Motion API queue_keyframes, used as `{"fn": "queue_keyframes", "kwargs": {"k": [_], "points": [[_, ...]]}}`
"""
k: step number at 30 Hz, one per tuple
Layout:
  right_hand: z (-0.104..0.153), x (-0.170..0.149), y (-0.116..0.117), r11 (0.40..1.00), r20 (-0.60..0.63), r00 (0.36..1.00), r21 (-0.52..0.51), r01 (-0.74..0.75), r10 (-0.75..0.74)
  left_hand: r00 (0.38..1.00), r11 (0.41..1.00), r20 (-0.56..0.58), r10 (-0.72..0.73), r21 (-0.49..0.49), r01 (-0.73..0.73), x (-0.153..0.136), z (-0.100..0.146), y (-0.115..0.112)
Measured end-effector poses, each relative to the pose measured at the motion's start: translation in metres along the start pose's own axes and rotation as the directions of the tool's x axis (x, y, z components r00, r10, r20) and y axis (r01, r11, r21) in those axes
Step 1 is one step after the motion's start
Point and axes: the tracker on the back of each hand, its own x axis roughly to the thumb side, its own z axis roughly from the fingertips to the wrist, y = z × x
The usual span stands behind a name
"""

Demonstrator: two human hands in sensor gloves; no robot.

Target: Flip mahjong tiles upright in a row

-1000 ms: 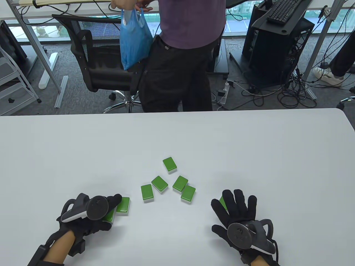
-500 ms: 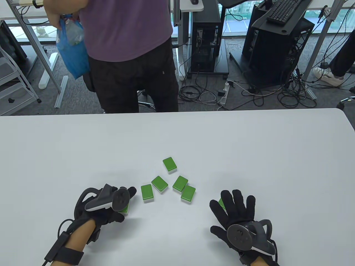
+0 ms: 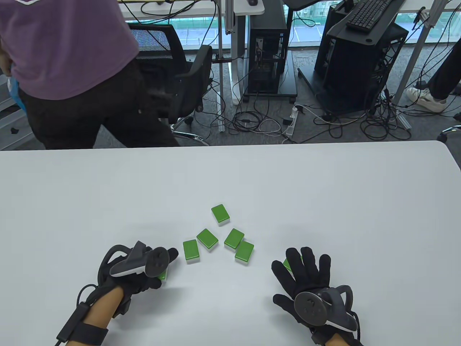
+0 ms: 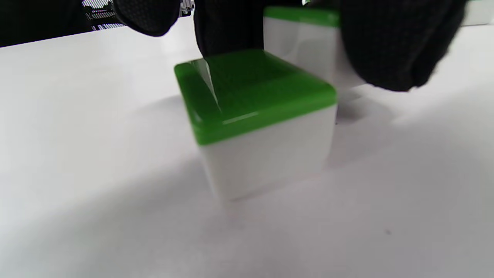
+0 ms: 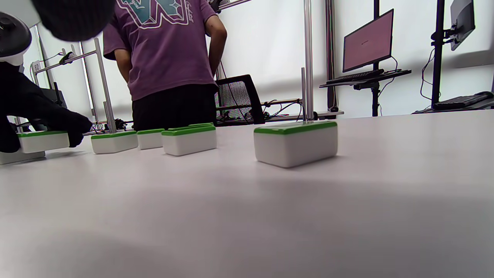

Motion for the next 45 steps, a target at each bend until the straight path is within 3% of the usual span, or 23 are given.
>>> {"fn": "queue_keyframes", "kwargs": {"k": [8,28,35,45], "points": [[0.0,-0.001,0.002,1.0,-0.005,1.0,0.016,-0.009,0.009,1.0,1.0,0.025,0.006,0.026,-0.007,-0.004,0.017,-0.008],[0.0,-0.001,0.003,1.0,-0.004,1.0,0.019,-0.008,0.008,1.0,1.0,0.019,0.004,0.0,-0.004,-0.002,0.016,-0.019],[-0.001,0.0,0.002,1.0,-0.001,1.0,0.015,0.001,-0.001,0.999,0.998,0.037,0.029,-0.053,-0.027,0.006,0.007,-0.005],[-0.001,0.002,0.001,1.0,0.012,1.0,0.003,0.001,-0.001,0.999,0.993,-0.008,-0.034,0.114,0.034,0.044,-0.036,0.033]]}}
